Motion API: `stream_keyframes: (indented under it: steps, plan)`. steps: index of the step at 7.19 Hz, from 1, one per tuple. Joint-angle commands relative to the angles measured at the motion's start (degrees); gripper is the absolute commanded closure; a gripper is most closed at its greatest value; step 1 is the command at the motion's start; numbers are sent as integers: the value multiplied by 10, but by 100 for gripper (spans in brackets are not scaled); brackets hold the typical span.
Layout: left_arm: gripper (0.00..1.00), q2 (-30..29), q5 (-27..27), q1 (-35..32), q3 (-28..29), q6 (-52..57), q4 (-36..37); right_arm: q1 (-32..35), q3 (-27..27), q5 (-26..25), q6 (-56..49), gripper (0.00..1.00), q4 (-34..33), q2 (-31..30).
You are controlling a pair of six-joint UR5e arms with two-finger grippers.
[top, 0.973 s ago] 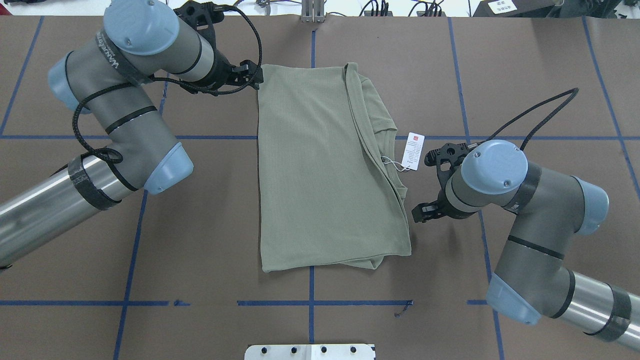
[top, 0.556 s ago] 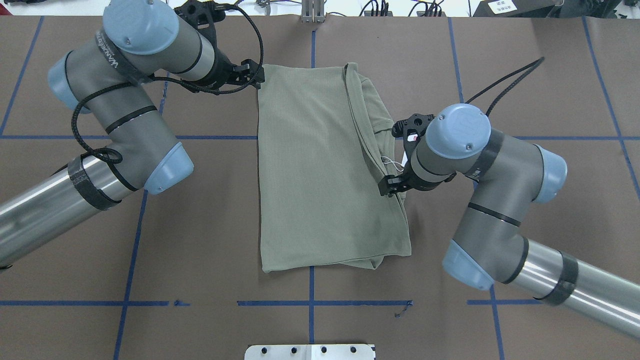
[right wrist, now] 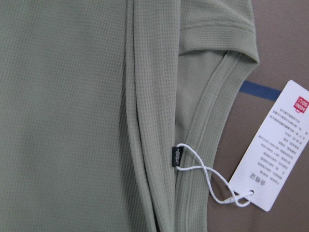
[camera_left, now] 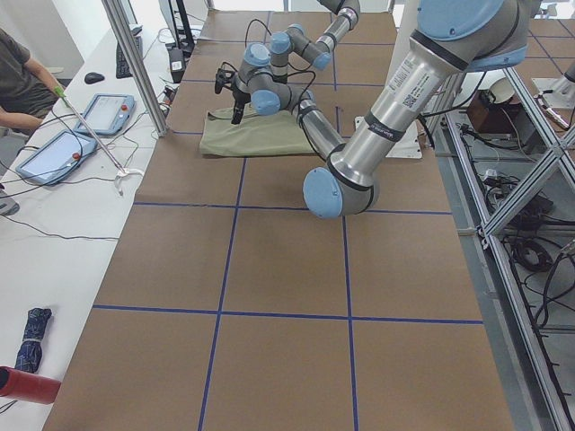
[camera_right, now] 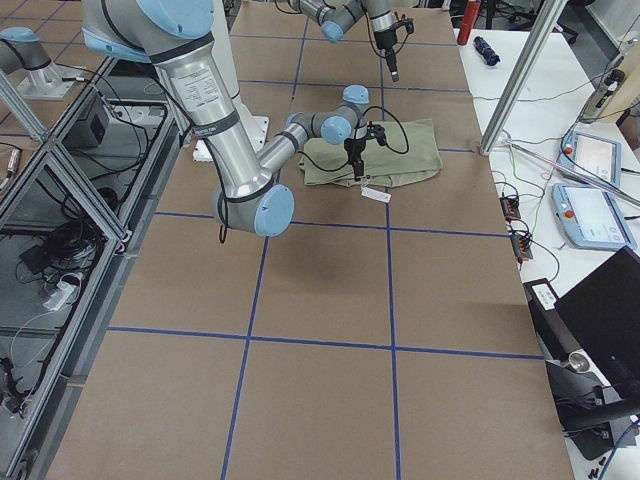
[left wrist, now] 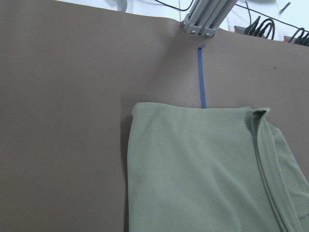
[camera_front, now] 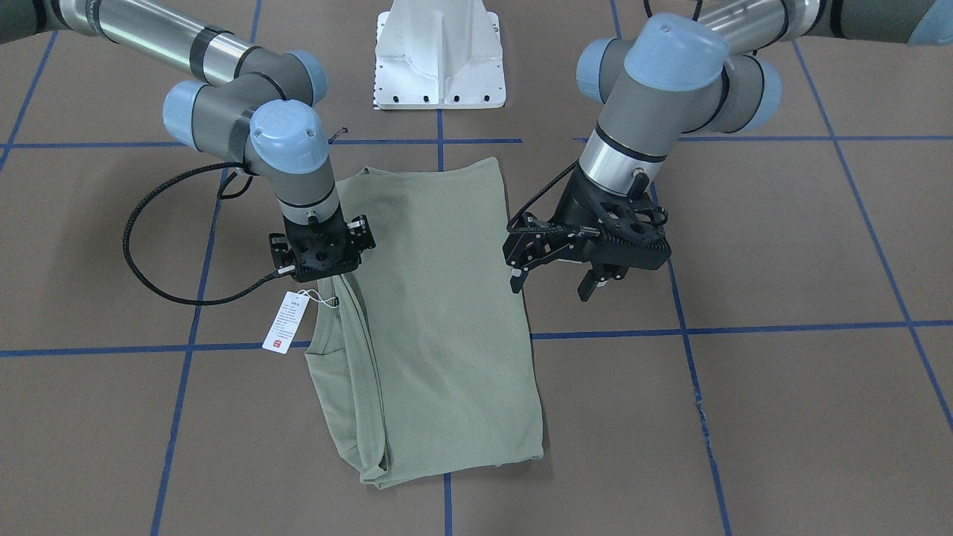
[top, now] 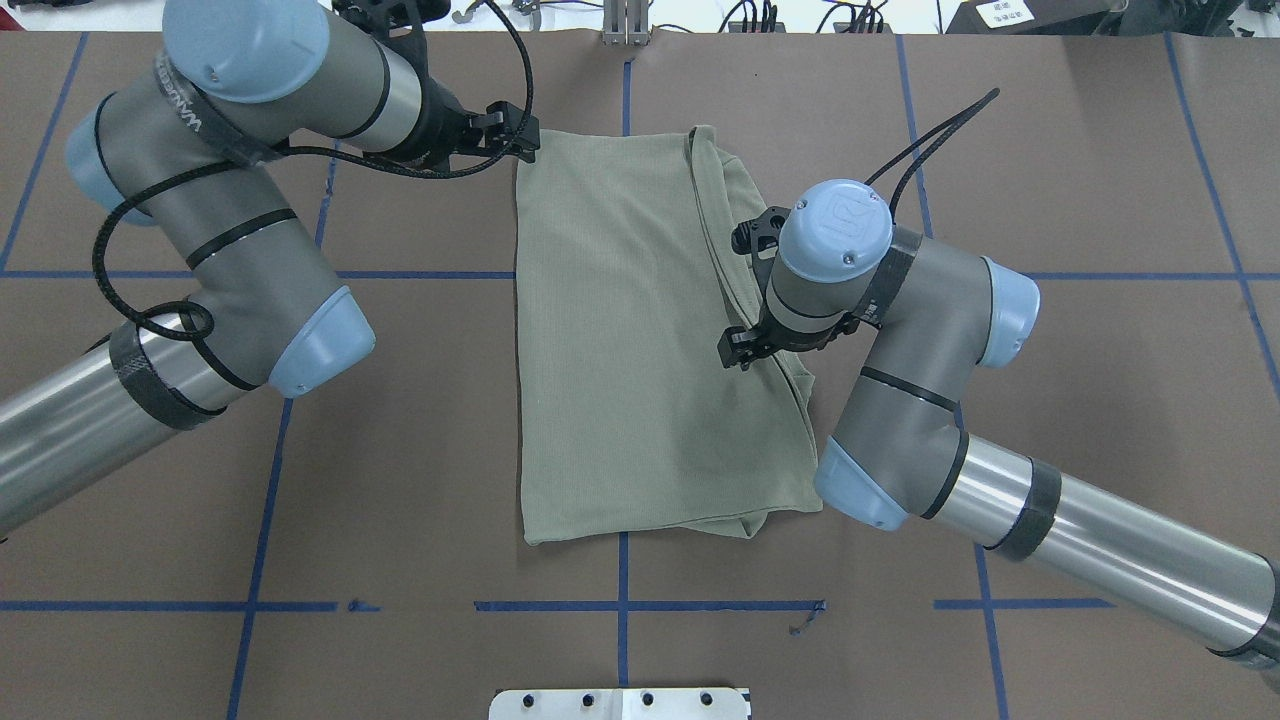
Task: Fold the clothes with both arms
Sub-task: 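Grasp the side edge with the right gripper and slide it toward the far end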
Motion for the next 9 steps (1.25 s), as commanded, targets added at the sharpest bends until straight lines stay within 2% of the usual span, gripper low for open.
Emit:
stream_keyframes:
  steps: [1, 6, 9]
  plan:
    - [0, 1, -1, 0, -24, 0, 2, 4, -51, -9, -5, 0, 9, 34]
    - [0, 6, -17, 0, -28, 1, -2, 33, -86, -7, -44, 0, 16, 33]
    - [0, 9, -16, 0, -26, 1, -3, 52, -87, 0, -57, 0, 15, 34]
